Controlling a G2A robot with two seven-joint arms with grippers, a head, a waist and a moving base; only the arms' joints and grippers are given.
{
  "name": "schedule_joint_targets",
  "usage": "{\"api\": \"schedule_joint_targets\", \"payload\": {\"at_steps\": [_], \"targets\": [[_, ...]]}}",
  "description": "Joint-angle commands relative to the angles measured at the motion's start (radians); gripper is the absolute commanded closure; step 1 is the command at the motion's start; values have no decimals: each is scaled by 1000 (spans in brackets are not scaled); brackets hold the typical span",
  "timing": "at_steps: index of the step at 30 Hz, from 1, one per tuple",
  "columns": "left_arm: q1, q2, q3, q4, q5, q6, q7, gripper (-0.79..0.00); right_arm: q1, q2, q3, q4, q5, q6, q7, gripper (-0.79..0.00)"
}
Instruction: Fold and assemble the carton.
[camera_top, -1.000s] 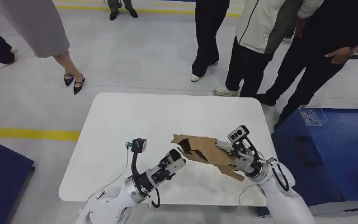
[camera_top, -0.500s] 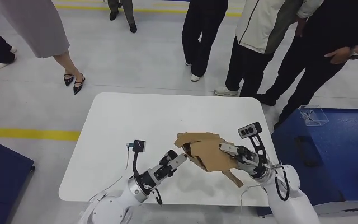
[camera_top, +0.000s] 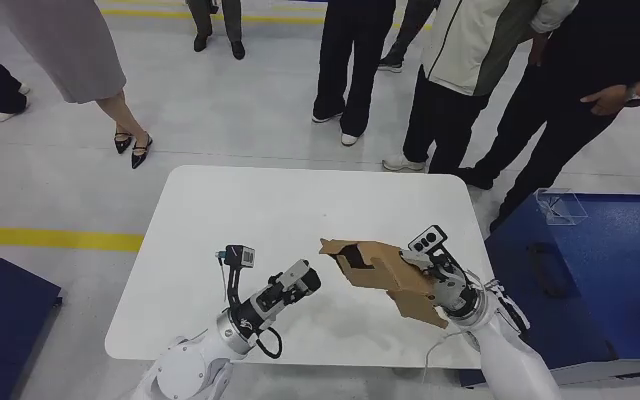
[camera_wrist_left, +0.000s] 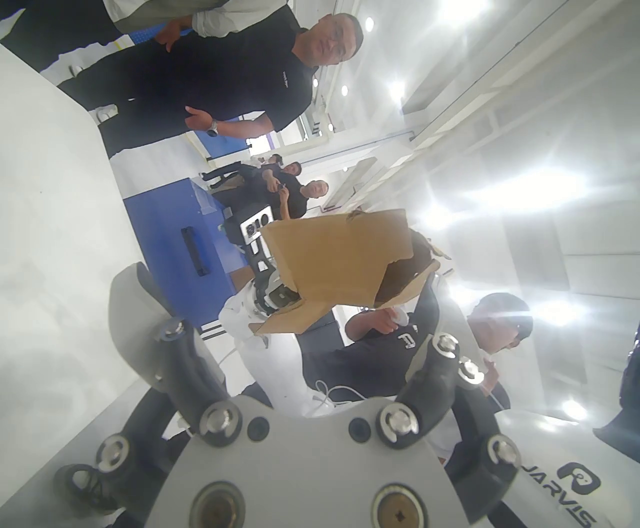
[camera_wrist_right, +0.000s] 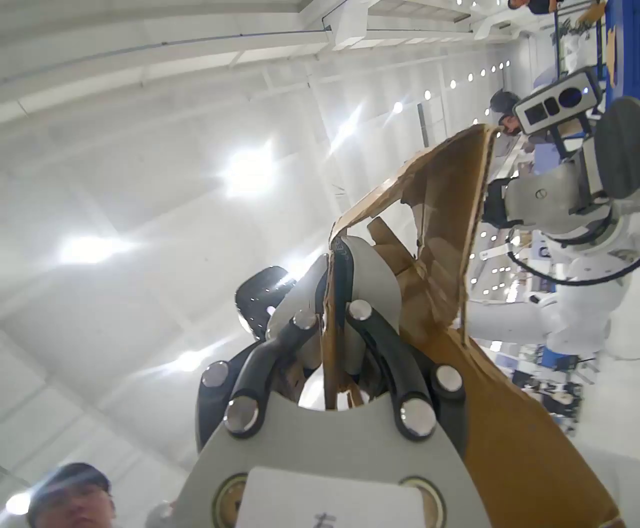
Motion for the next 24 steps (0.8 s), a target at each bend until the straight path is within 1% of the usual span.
{"api": "schedule_joint_targets", "payload": {"at_steps": [1,11,16,19,21,24], "targets": [[0,0,0,0,31,0,0,-785,0,0,1,0,-3,-7,1,0],[0,0,0,0,31,0,0,-785,-2,-1,-2,0,4,-1,-4,0],[0,0,0,0,31,0,0,-785,-17,-18,-40,-22,298,155,-199,0],[0,0,0,0,31,0,0,-785,-21,-26,-63,-20,440,232,-305,0],[0,0,0,0,31,0,0,-785,-22,-29,-79,-15,508,284,-367,0],[0,0,-1,-1,33,1,3,-785,-26,-31,-102,-27,548,346,-438,0]]}}
